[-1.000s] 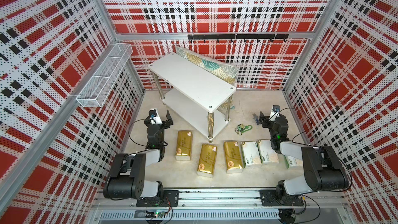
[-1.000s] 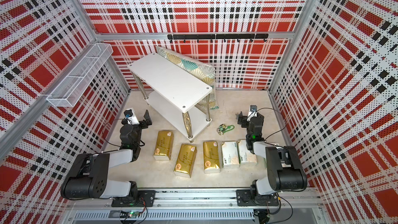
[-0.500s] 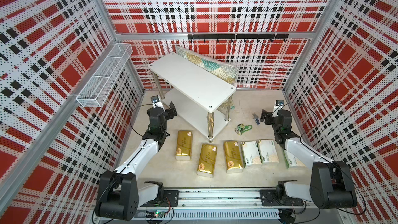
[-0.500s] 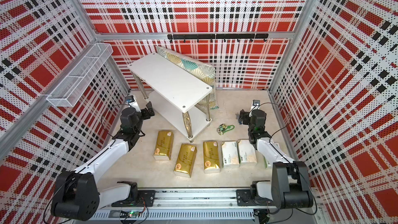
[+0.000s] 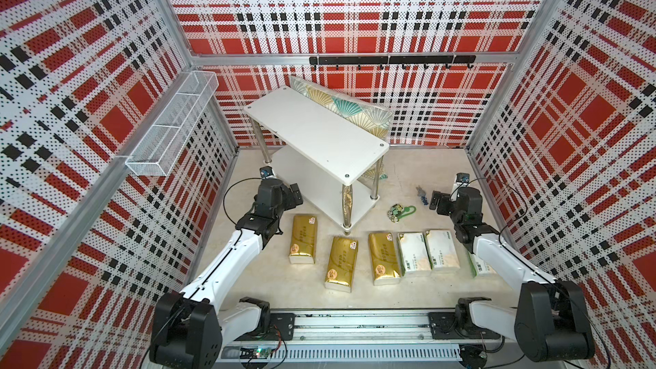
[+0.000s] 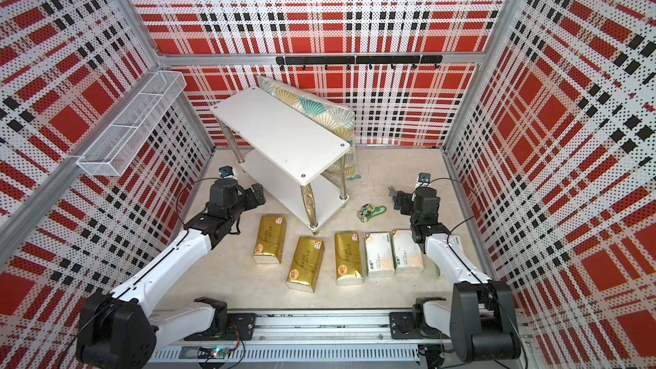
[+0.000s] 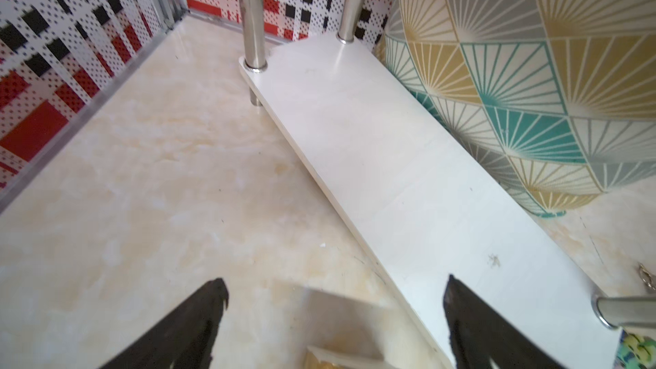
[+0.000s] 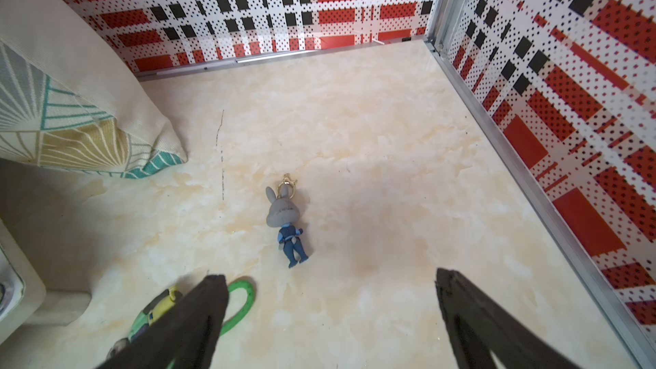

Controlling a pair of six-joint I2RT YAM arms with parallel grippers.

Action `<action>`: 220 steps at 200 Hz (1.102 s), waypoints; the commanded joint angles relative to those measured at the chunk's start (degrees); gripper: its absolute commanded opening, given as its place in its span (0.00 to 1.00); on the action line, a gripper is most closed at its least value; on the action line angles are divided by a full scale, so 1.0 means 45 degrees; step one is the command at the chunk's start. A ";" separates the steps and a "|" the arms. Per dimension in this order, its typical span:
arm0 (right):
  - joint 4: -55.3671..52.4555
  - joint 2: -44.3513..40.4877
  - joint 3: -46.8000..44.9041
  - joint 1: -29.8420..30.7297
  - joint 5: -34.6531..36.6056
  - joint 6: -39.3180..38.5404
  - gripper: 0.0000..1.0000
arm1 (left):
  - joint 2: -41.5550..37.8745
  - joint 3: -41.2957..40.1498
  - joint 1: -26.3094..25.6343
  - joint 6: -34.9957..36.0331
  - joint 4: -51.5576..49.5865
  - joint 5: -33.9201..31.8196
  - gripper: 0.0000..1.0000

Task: Place the tissue boxes on the shelf by color
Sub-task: Pick up the box of tissues from the center of the board.

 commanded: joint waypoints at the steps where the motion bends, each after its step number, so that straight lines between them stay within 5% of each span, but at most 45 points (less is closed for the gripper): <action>1: -0.0552 -0.0353 0.0006 0.0061 0.0136 0.0357 1.00 | 0.0130 0.0692 -0.0801 -0.0711 -0.1710 -0.0551 0.99; 133: -0.0806 -0.0241 0.0341 0.0049 -0.0311 0.0637 1.00 | 0.0129 0.0805 -0.3866 -0.2681 -0.6310 -0.0921 0.99; 220: -0.0598 0.0128 0.0504 0.0163 -0.0443 0.0652 1.00 | -0.0422 -0.0267 -0.5298 -0.4207 -0.7446 -0.1029 0.99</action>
